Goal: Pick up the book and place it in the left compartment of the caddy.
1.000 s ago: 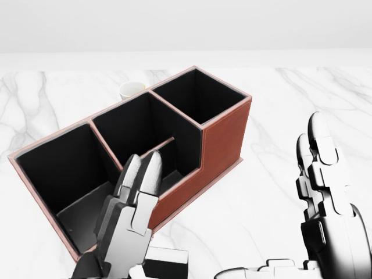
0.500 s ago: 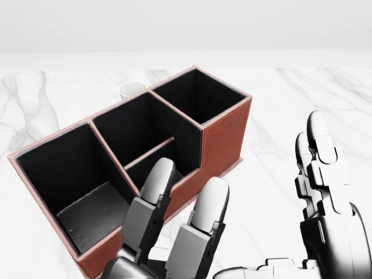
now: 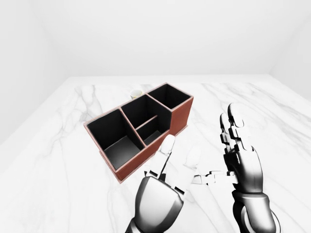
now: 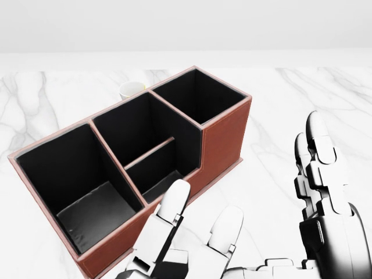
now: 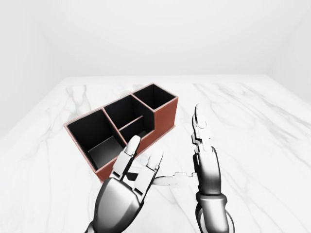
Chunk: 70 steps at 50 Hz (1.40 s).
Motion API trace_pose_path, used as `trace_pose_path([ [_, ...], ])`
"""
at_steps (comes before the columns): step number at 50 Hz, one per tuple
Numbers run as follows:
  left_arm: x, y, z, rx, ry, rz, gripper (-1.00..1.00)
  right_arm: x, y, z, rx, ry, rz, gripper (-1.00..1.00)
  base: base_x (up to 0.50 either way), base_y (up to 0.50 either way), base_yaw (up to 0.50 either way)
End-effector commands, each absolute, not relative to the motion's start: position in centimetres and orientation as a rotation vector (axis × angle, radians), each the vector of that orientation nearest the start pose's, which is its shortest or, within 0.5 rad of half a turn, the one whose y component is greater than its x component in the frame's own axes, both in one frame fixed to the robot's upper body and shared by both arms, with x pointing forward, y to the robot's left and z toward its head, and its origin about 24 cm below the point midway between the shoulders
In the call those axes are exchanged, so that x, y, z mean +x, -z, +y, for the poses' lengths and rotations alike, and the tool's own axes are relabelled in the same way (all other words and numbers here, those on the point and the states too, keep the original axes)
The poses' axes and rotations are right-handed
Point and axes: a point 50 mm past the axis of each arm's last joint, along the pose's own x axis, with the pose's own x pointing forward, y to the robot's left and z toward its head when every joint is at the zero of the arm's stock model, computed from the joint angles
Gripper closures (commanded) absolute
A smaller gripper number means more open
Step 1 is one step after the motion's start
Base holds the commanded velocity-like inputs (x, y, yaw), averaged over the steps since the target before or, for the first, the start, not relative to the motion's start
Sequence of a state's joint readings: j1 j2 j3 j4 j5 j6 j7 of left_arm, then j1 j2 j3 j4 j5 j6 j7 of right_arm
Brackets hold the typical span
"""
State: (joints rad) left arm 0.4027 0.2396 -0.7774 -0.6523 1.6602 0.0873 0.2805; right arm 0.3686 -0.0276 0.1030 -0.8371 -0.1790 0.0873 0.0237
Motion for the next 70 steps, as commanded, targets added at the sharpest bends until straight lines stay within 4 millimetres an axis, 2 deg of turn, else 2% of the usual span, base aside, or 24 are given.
trace_pose_path([
  [1,12.2,-10.2,4.5,1.392,0.144,-0.727,-1.0,16.5,-15.0,-14.8,-0.184,0.018,-0.39,-1.0,0.0,0.0,0.0],
  [23,14.1,-6.7,5.6,1.431,0.212,-0.533,-1.0,16.4,-15.0,-14.9,-0.184,0.02,-0.389,-1.0,0.0,0.0,0.0],
  [47,13.5,-4.5,5.0,1.448,0.309,-0.487,-1.0,16.4,-15.1,-14.8,-0.184,0.018,-0.397,-1.0,0.0,0.0,0.0],
  [60,14.9,-2.4,5.5,1.478,0.324,-0.399,-1.0,16.5,-15.1,-14.8,-0.185,0.017,-0.396,-1.0,0.0,0.0,0.0],
  [64,15.3,-1.1,5.7,1.487,0.326,-0.365,-1.0,16.6,-15.1,-14.7,-0.186,0.014,-0.396,-1.0,0.0,0.0,0.0],
  [70,15.6,-0.7,5.8,1.493,0.324,-0.342,-1.0,16.5,-15.0,-14.8,-0.185,0.016,-0.392,-1.0,0.0,0.0,0.0],
])
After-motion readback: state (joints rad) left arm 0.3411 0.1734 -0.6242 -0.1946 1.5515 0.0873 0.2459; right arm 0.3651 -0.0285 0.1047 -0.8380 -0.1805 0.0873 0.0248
